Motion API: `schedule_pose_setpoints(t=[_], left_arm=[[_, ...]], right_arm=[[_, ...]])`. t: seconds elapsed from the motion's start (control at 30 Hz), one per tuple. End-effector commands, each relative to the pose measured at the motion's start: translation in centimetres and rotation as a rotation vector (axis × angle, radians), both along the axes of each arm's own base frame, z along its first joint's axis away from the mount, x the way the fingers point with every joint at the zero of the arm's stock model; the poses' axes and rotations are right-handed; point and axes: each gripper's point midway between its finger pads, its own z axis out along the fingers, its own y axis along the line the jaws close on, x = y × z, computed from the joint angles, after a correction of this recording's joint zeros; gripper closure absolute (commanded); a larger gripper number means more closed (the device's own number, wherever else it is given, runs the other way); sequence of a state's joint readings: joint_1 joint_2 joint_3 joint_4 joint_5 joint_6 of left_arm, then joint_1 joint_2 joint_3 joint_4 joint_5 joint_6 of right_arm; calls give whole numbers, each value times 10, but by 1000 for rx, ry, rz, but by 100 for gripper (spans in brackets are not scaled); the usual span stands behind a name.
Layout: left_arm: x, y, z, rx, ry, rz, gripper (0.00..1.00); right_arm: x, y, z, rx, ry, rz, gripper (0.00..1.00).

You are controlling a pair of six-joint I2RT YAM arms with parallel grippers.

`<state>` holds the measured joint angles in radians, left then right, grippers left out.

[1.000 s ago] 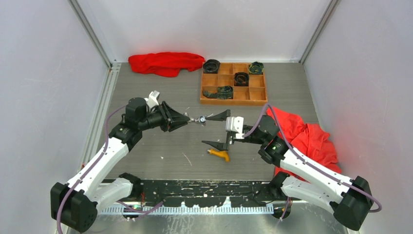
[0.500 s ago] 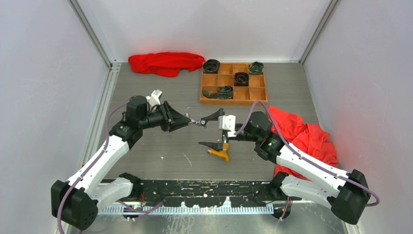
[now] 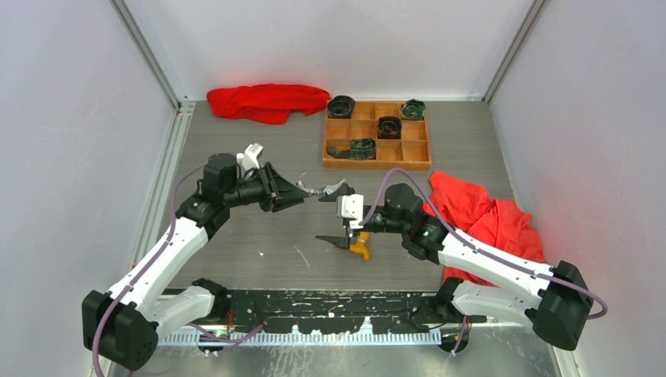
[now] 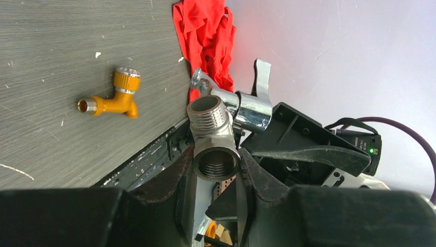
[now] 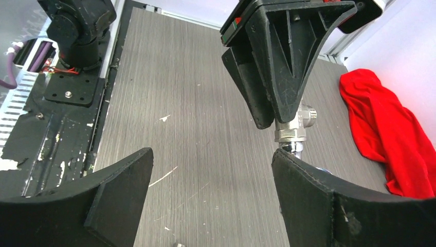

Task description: Install the water faucets

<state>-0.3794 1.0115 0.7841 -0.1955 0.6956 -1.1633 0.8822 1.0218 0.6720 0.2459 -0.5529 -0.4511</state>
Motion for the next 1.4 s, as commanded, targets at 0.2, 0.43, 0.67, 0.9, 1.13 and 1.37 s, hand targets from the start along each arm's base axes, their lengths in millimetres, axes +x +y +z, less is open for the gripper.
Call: schedule_pose_setpoints(t=[0.2,0.43,0.67,0.9,1.13,1.37], left_arm=[[-14,-6,41,-66,-152,-109,100],[-20,-6,46,-67,-182,-135,100],[-27,-6,53,-59,-220,-189,100],[-37,-6,66,-70,-292,-256,100],[-37,-8,62,-69,-283,-271,100],[-38,-7,63,-67,-301,-269,100]], right_arm=[[12,-11,49,155,-122,-112,7],[24,-9,34,110,-108,-156,6],[31,-1,16,37,-53,-158,7],[38,-1,18,30,15,-209,33],[32,11,16,16,97,-155,66],[22,15,12,14,253,-122,87]])
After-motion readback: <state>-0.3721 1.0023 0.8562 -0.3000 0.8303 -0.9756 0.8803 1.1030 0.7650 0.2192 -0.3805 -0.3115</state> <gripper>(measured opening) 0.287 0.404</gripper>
